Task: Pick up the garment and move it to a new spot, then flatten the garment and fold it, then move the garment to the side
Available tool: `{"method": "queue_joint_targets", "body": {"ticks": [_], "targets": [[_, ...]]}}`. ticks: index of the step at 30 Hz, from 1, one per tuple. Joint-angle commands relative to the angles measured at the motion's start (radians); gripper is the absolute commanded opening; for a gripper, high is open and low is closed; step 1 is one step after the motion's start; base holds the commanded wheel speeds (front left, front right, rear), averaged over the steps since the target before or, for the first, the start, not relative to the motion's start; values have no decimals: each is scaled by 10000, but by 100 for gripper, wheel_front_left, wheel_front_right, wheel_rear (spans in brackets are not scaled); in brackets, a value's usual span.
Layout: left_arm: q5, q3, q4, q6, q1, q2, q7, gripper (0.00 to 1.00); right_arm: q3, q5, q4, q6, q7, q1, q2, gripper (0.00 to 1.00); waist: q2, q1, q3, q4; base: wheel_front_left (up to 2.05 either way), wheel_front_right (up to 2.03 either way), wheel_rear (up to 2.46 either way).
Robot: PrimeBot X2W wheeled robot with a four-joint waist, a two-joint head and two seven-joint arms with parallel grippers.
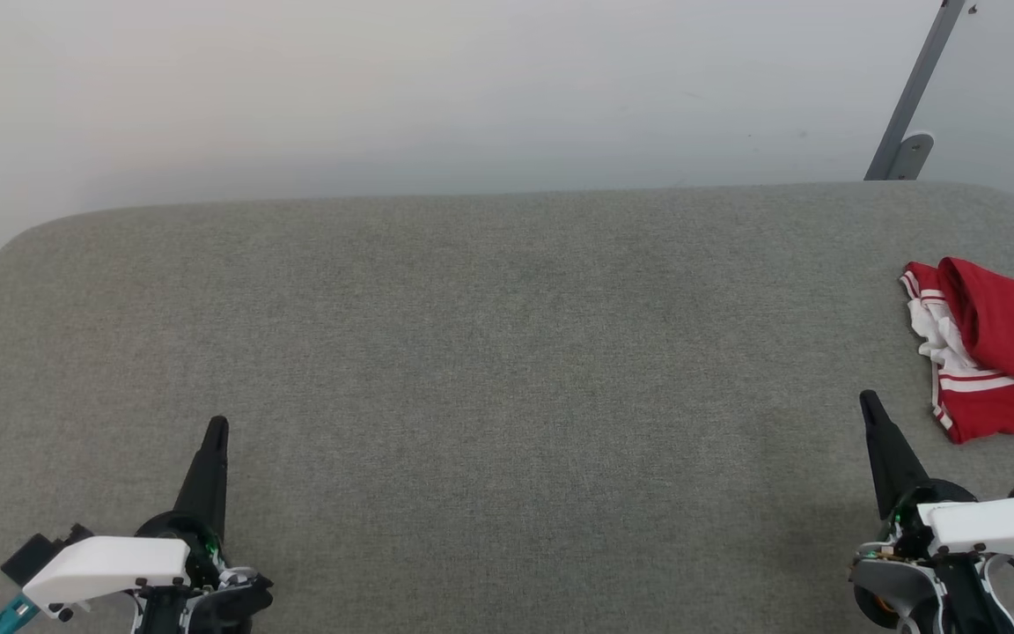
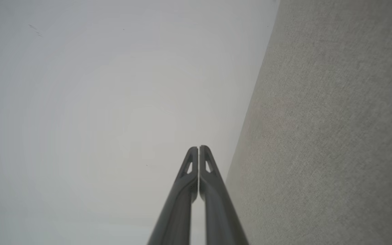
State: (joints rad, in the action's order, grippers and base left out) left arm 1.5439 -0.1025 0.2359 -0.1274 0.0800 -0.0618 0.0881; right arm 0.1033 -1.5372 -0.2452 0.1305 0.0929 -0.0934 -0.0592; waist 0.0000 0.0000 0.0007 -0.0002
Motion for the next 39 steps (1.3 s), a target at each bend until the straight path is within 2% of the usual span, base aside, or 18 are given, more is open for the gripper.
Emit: {"method": "queue_joint_targets", "body": {"ticks": [1, 12, 39], "targets": [[221, -36, 22, -55, 255, 22, 68, 0, 51, -251, 16, 4, 84, -161, 61, 0, 0, 0, 4, 0, 0, 0, 0], [784, -51, 109, -58, 366, 71, 235, 0, 127, -803, 3, 4, 233, -201, 101, 0, 0, 0, 24, 2, 0, 0, 0], [725, -81, 104, -58, 358, 86, 254, 0, 124, -771, 6, 4, 242, -175, 96, 0, 0, 0, 24, 2, 0, 0, 0]]}}
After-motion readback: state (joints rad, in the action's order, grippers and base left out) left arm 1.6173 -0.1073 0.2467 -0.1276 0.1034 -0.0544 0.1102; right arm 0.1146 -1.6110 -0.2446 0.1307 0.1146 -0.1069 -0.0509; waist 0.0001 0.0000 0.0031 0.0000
